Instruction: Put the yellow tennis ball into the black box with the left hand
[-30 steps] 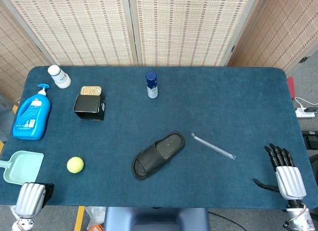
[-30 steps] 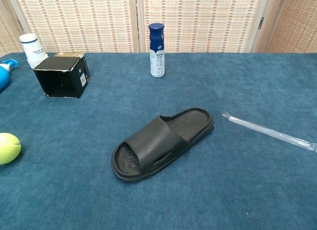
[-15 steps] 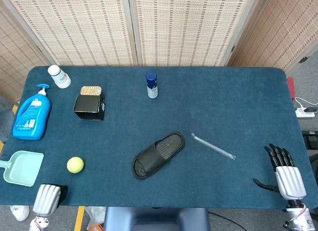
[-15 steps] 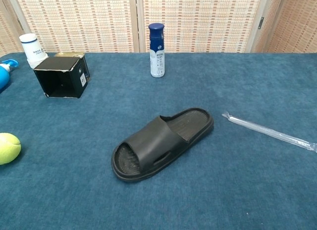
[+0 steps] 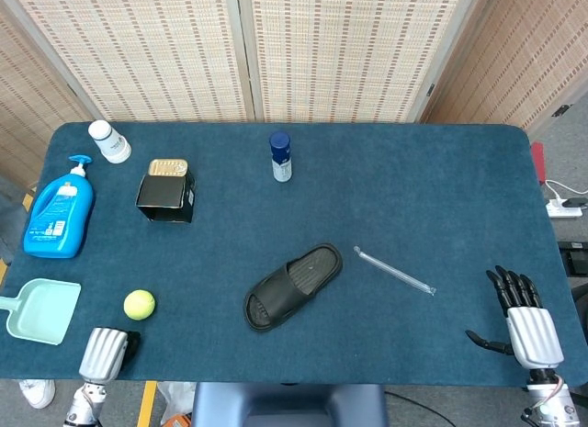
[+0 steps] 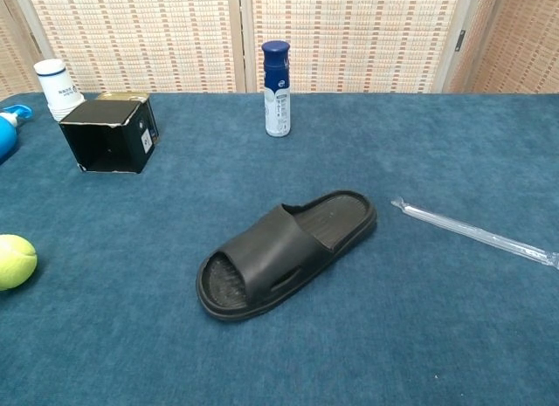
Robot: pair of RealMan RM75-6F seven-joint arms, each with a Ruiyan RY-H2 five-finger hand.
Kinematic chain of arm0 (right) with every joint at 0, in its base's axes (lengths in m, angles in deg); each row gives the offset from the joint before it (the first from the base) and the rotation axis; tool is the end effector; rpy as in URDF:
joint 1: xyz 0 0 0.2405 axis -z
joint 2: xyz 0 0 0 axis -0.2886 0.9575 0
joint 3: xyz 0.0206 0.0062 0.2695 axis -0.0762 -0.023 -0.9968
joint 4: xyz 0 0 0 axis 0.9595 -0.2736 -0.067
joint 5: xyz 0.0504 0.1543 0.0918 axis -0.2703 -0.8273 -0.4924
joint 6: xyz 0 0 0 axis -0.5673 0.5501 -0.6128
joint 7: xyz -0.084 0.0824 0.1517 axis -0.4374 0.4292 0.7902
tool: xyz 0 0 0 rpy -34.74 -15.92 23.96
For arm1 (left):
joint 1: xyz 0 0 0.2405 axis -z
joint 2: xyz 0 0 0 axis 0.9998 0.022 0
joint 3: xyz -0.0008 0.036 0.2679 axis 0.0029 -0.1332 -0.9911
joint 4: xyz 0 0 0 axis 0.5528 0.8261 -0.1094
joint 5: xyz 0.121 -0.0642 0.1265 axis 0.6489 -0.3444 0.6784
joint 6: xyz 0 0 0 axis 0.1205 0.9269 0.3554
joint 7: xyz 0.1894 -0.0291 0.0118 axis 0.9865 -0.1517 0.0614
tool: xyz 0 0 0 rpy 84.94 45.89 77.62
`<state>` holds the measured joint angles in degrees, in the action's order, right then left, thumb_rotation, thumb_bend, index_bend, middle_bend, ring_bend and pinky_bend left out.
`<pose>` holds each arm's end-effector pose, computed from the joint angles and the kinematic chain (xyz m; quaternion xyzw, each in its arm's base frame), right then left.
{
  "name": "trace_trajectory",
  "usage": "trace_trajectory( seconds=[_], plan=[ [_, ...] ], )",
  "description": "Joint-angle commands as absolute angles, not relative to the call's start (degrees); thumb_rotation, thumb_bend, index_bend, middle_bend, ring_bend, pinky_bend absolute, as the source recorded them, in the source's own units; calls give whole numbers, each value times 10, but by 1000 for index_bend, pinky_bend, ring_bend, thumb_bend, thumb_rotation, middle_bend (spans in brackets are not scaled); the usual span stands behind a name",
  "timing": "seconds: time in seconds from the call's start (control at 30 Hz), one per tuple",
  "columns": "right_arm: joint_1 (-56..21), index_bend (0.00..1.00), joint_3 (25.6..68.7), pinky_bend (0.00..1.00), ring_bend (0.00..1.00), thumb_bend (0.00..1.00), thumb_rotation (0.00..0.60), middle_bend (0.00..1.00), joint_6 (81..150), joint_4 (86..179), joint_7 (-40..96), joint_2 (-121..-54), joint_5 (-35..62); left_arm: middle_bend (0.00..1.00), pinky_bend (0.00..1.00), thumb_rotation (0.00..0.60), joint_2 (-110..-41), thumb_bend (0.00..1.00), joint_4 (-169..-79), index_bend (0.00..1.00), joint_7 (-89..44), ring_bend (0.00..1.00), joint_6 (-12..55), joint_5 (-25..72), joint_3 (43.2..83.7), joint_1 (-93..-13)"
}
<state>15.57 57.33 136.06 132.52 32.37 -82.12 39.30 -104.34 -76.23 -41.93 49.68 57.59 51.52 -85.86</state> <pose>-0.3598 -0.1989 0.1212 0.5976 -0.4195 0.3671 0.5762 -0.3458 0.2025 -0.0137 -0.6496 -0.3494 -0.4151 0.5325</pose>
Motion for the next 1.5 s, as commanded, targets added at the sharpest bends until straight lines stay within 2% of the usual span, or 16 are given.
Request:
trace_trajectory(
  seconds=[0.03, 0.3, 0.53, 1.5],
  plan=[
    [155, 0, 573, 0, 0, 0, 569, 0, 1360, 1325, 324, -821, 393, 1000, 1000, 600, -1050, 663, -755, 1000, -425, 1000, 490, 573, 516, -853],
    [155, 0, 573, 0, 0, 0, 571, 0, 1359, 1325, 323, -821, 392, 1000, 1000, 600, -1057, 664, -754, 1000, -427, 1000, 468, 566, 522, -828],
    [154, 0, 573, 0, 0, 0, 570, 0, 1358, 1325, 322, -821, 391, 1000, 1000, 600, -1062, 662, -761, 1000, -419, 1000, 423, 554, 531, -798],
    [145, 0, 566, 0, 0, 0, 569, 0, 1337, 1330, 320, -817, 375, 1000, 1000, 600, -1060, 664, -801, 1000, -375, 1000, 273, 482, 613, -639]
  ],
)
